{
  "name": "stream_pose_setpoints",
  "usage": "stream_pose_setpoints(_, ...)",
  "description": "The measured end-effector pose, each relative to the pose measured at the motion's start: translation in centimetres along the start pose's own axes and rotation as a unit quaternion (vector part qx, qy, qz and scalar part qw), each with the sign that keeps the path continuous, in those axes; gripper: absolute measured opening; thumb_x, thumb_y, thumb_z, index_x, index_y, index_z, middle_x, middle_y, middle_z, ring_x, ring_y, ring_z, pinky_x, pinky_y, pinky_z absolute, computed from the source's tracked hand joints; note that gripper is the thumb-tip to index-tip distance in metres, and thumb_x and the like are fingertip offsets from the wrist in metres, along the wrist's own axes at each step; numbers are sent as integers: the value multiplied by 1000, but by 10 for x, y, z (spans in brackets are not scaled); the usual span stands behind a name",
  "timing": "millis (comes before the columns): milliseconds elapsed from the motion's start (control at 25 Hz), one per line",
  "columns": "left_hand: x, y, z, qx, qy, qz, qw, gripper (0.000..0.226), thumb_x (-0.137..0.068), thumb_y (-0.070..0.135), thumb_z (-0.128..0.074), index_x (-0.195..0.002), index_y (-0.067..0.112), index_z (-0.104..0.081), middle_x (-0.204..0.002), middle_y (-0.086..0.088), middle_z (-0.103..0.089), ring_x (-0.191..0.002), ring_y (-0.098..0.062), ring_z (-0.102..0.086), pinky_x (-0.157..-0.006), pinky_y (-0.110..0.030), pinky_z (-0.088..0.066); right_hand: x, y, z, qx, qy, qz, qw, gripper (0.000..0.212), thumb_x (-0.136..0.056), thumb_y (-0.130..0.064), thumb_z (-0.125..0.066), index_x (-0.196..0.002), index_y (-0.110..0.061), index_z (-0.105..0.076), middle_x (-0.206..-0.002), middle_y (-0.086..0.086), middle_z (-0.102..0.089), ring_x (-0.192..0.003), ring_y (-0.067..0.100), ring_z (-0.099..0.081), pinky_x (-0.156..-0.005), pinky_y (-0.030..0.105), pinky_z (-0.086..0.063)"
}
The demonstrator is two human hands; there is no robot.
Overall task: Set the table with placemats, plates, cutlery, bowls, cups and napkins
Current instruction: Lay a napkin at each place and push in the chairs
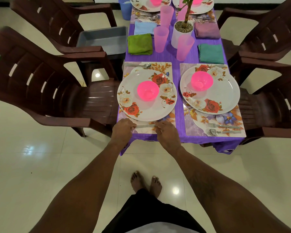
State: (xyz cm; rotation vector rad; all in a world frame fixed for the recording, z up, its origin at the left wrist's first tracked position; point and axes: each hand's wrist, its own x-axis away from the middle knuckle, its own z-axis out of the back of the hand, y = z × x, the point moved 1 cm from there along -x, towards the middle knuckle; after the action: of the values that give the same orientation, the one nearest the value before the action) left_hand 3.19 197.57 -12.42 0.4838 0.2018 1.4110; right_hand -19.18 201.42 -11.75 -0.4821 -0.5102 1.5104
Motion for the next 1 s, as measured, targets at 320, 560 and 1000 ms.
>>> stream_pose_setpoints(320,3,-7,7,3,-19,-4,1000,30,-92,0,-67,-116,14,-79,-112,-7,-76,-99,-21,-67,-93,-32,-55,6,-3,-7,78,15,29,996,22,-91,-12,-76,-111,-3,-77,-108,15,-75,-97,34,-71,-88,45,-58)
stream_pose_setpoints(560,8,-11,8,9,-37,2,999,30,-91,4,-69,-119,13,-78,-114,-7,-76,-103,-22,-69,-98,-41,-57,5,1,-13,121,18,49,991,19,-84,-15,-83,-100,-7,-79,-97,12,-77,-89,30,-72,-81,43,-60)
stream_pose_setpoints(1000,11,-17,10,70,-21,32,997,39,-96,3,-67,-134,7,-66,-125,-11,-72,-106,-22,-71,-96,-29,-56,1,1,-14,144,5,9,990,13,-94,-23,-72,-104,-17,-77,-104,3,-75,-99,24,-68,-86,43,-57)
